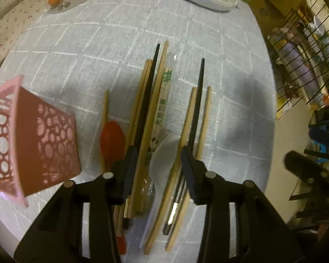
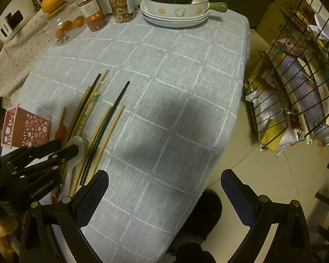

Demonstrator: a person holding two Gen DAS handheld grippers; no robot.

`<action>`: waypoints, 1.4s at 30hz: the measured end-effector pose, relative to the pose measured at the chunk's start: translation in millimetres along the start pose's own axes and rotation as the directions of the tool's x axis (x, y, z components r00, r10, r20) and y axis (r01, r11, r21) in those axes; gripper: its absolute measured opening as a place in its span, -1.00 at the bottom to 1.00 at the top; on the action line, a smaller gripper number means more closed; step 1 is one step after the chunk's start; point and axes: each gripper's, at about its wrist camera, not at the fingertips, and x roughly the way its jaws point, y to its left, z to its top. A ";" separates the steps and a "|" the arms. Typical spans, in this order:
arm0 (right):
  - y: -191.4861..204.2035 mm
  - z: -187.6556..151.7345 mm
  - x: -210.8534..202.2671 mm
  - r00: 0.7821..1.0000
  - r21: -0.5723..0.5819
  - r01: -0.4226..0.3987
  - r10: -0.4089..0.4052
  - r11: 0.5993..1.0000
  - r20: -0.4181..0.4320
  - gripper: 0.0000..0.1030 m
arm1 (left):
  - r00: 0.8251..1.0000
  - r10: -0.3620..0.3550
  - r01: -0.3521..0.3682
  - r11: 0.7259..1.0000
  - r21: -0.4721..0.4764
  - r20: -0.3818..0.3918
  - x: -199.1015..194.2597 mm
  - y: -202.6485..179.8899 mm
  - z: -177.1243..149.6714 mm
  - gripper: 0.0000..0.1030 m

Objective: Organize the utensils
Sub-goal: 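Reach the left gripper down and grasp the white plastic spoon, then lift the white spoon with the left gripper while the right gripper grasps a wooden chopstick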

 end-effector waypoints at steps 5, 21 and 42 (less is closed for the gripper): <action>-7.2 -1.2 2.1 1.000 0.010 0.006 -0.006 1.000 -0.005 1.00 | 1.000 0.011 -0.012 0.999 0.040 0.014 3.8 -5.0 -1.3 -0.93; 12.4 15.6 23.9 0.968 0.115 -0.243 0.248 0.963 -0.034 0.68 | 0.917 0.010 -0.016 1.000 0.012 0.398 -120.7 12.9 -18.3 -0.93; 67.4 55.1 79.2 0.980 0.151 -0.179 0.190 0.972 -0.060 -0.75 | 0.855 -0.025 0.049 0.998 -0.032 0.518 -160.9 44.8 -31.9 -0.93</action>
